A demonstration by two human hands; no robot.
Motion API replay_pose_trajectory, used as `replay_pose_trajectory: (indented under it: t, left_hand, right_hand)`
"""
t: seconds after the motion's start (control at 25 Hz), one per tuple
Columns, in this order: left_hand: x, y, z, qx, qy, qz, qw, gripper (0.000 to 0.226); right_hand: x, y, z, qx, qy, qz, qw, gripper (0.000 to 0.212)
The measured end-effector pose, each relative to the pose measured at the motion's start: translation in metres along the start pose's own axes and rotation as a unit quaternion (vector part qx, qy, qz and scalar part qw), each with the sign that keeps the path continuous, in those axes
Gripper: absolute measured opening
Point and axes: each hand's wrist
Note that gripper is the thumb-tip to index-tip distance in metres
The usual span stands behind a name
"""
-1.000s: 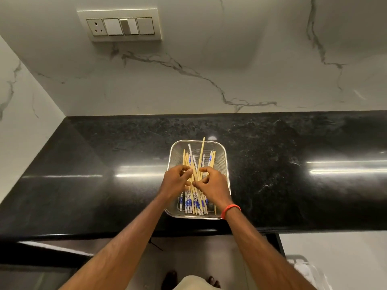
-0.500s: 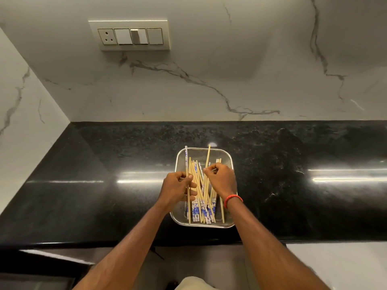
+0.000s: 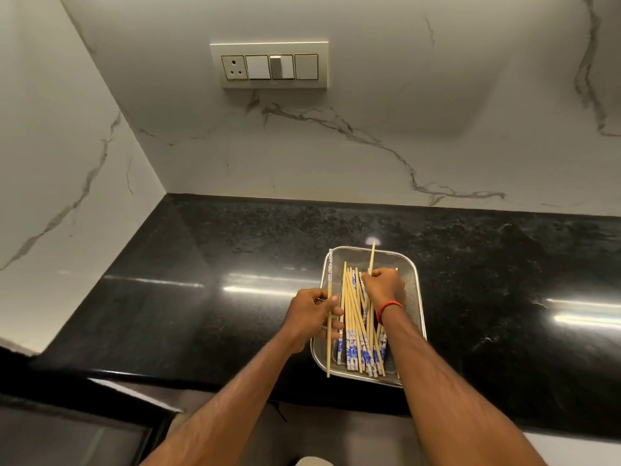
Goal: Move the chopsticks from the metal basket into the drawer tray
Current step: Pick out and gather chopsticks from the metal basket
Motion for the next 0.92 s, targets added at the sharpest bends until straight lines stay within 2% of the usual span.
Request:
replay_pose_trajectory:
  t: [0.08,0.16,0.24,0.4,0.56,0.72,0.84,0.92]
  left_hand:
    - [0.002,-0.002,-0.002,0.009,0.010,-0.015,1.000,0.016]
    - [0.001,-0.005,-0.001,0.023,0.026,-0.032,0.999,0.018]
    - [-0.001,-0.008,0.002,0.037,0.044,-0.046,0.997,0.020]
    - [-0.009,-0.013,0.013,0.055,0.103,-0.066,0.991,0.023]
    - [-0.016,-0.017,0.019,0.067,0.134,-0.087,0.985,0.031]
    - [-0.018,-0.017,0.012,0.092,0.155,-0.097,0.979,0.027]
    - [-0.016,-0.017,0.007,0.107,0.156,-0.097,0.977,0.023]
    - [-0.014,-0.019,0.007,0.110,0.147,-0.094,0.978,0.019]
  right_hand:
    - [0.005,0.005,-0.010,0.035,-0.100,0.010,0.994,0.017]
    - [0.019,0.014,-0.022,0.109,-0.197,0.005,0.974,0.008]
    - [0.034,0.026,-0.030,0.188,-0.216,-0.015,0.958,0.007]
    - [0.053,0.052,-0.016,0.285,-0.155,-0.084,0.942,0.017]
    - [0.055,0.070,0.008,0.333,0.024,-0.139,0.932,0.033]
    - [0.055,0.068,0.017,0.383,0.178,-0.181,0.888,0.044]
    - [0.059,0.066,0.021,0.416,0.166,-0.226,0.865,0.041]
    - [0.060,0.063,0.025,0.409,0.137,-0.240,0.870,0.037]
Point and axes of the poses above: each hand's wrist, its own y-axis away from the middle knuckle, its own x-axis out of the back of the hand, z = x × y, and after that the axes turned 3 degrees about x, right-handed
